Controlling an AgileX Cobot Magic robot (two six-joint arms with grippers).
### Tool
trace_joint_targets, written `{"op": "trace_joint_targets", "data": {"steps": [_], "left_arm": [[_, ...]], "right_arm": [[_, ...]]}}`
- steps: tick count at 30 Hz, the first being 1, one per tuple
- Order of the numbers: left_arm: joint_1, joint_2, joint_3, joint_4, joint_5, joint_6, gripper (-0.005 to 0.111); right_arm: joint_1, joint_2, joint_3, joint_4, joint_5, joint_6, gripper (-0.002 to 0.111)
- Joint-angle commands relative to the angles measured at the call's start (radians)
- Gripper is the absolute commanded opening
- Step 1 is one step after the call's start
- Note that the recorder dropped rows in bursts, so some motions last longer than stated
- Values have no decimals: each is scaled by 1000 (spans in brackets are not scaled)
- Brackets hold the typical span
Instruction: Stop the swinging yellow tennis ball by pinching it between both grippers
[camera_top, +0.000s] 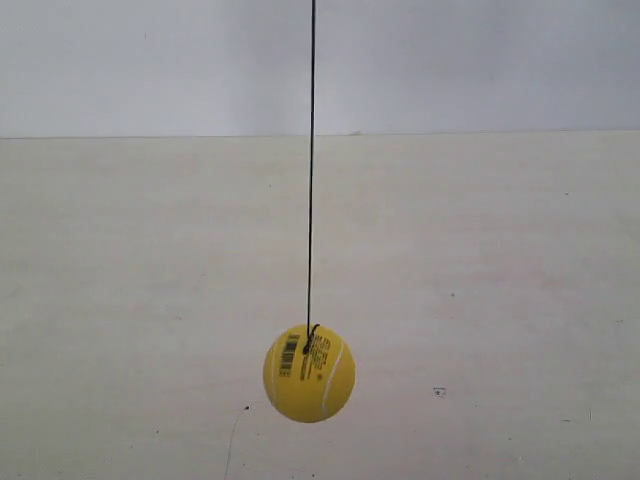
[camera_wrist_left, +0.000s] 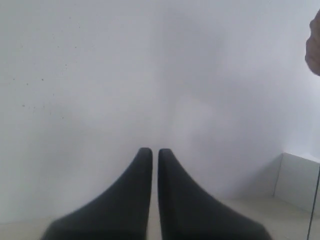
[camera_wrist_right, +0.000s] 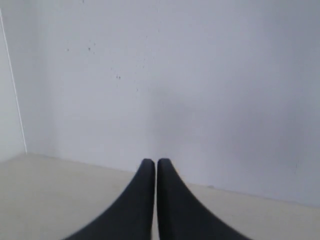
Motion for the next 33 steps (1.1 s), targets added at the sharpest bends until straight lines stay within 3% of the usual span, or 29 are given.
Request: {"op": "trace_joint_targets", "data": {"steps": [1, 7, 24, 33], "left_arm": [[2, -91, 4, 5, 52, -43, 5], [2, -218, 4, 5, 79, -43, 5], [2, -518, 4, -1, 74, -37, 5], [2, -521, 4, -6, 39, -30, 5]], "right_arm": [[-1, -147, 3, 0, 44, 64, 0], [-1, -311, 3, 0, 58, 73, 0], [1, -316, 1, -4, 66, 72, 0], [1, -316, 1, -4, 102, 72, 0]]}}
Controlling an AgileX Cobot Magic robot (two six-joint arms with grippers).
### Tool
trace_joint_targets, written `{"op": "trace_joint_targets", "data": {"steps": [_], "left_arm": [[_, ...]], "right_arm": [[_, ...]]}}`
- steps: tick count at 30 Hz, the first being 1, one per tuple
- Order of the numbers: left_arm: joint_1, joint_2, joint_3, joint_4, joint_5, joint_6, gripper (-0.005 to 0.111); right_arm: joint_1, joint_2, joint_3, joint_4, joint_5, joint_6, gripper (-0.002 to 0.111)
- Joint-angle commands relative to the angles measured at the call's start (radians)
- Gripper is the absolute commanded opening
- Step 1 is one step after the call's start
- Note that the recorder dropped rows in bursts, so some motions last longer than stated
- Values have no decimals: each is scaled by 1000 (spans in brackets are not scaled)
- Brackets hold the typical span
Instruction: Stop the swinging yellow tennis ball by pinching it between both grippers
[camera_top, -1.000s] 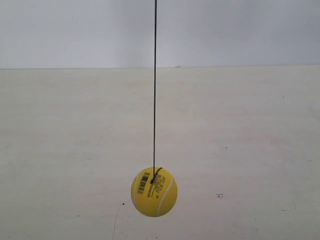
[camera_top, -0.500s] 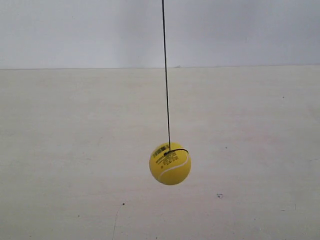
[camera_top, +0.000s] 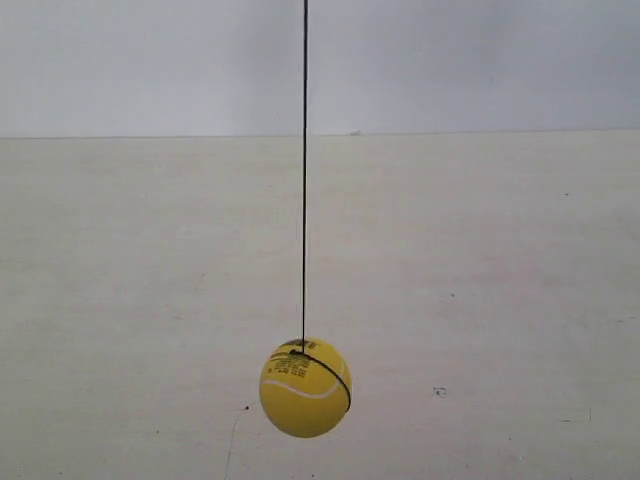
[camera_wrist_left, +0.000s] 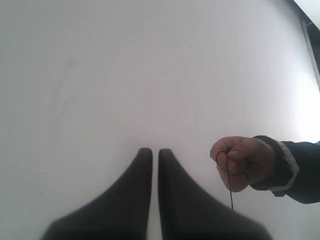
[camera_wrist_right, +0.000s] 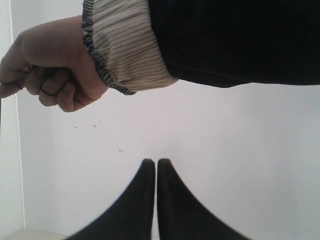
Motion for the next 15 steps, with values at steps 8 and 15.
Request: {"op": "trace_joint_targets", "data": {"steps": [8, 15], "left_arm": [[2, -3, 4, -6, 25, 4, 5], [2, -3, 4, -6, 25, 4, 5]], "right_arm": [[1, -6, 1, -4, 87, 5, 0], [1, -6, 1, -4, 87, 5, 0]]}}
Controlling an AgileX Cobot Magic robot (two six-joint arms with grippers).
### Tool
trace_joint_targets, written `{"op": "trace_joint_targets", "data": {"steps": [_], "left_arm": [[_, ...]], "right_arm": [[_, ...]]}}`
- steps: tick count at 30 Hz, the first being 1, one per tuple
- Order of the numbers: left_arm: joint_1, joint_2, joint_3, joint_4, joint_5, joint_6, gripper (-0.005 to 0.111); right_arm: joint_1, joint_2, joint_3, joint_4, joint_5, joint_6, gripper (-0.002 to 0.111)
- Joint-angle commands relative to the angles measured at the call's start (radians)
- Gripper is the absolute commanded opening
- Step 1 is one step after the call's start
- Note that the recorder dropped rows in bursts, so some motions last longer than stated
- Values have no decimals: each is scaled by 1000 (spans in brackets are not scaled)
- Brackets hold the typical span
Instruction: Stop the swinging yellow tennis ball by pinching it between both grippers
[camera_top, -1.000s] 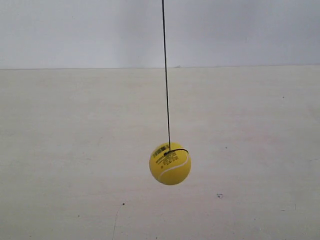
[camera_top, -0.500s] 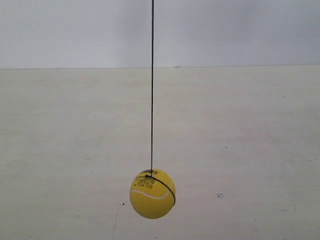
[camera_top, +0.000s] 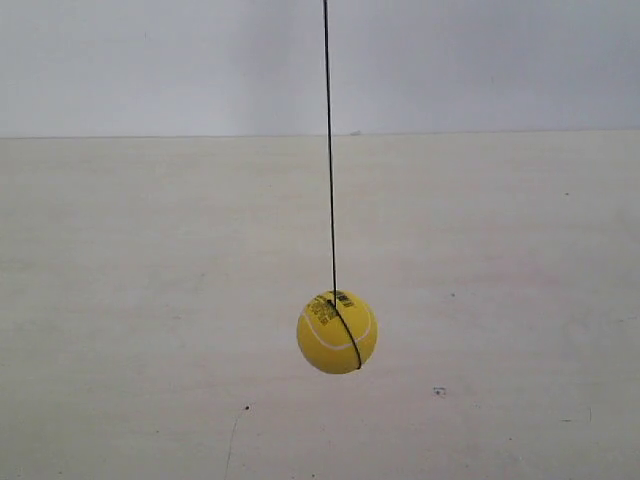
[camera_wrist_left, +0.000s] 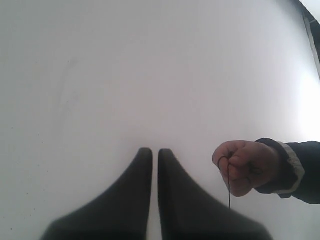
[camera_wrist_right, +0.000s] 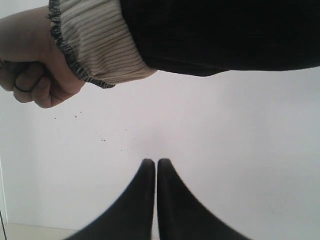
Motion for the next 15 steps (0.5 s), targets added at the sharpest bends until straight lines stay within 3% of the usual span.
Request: {"op": "trace_joint_targets", "data": {"steps": [1, 9, 15], "left_arm": [[2, 0, 4, -4, 13, 1, 5], [24, 0, 4, -4, 3, 1, 5], [170, 0, 4, -4, -4, 1, 5]], "right_arm": [[1, -6, 1, -4, 6, 5, 0], [1, -6, 1, -4, 6, 5, 0], [1, -6, 1, -4, 6, 5, 0]]}}
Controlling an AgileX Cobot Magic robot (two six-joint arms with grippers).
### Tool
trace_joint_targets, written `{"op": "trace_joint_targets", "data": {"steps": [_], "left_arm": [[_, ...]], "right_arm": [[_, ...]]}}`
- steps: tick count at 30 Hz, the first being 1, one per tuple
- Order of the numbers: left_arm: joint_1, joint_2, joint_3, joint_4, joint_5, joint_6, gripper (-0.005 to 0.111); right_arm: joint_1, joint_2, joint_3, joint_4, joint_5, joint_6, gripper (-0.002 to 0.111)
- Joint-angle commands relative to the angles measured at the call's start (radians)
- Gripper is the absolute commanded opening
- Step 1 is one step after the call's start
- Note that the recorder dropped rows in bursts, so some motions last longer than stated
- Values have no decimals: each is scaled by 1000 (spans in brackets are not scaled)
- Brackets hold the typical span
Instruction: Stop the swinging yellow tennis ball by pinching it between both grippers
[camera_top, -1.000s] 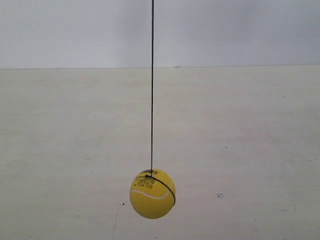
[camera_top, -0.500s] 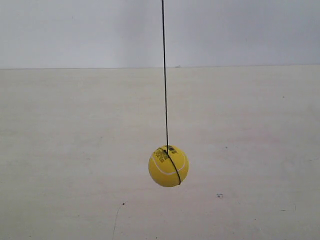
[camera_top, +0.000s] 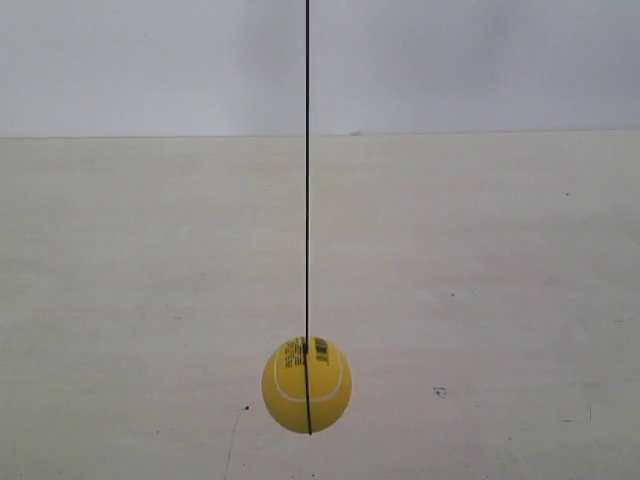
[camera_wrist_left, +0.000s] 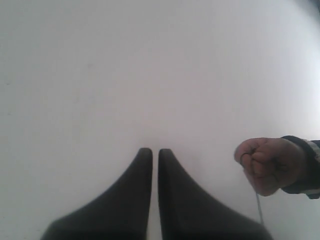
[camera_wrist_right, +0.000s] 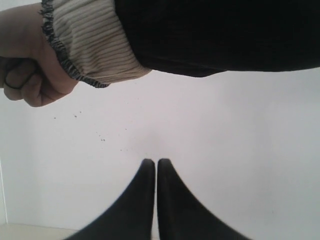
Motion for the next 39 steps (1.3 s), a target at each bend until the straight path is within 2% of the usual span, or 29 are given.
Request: {"op": "trace_joint_targets", "data": {"steps": [1, 6, 16, 22, 25, 27, 29, 32, 37, 39], "left_arm": [[106, 0, 4, -4, -2, 1, 5], [163, 0, 4, -4, -2, 1, 5], [163, 0, 4, -4, -2, 1, 5], [164, 0, 4, -15, 67, 1, 5], [164, 0, 4, -108, 74, 1, 5], [164, 0, 4, -248, 98, 1, 5], [164, 0, 4, -412, 141, 1, 5], [164, 0, 4, -565, 242, 1, 5], [164, 0, 13, -579, 503, 1, 5], [164, 0, 39, -576, 558, 1, 5]], "right_arm": [[1, -6, 1, -4, 4, 5, 0], [1, -6, 1, -4, 4, 5, 0], [1, -6, 1, -4, 4, 5, 0], [1, -6, 1, -4, 4, 5, 0], [1, -6, 1, -4, 10, 5, 0], [1, -6, 1, -4, 13, 5, 0], [1, -6, 1, -4, 4, 5, 0], [1, -6, 1, -4, 4, 5, 0], [1, -6, 1, -4, 4, 5, 0], [1, -6, 1, -4, 4, 5, 0]]}}
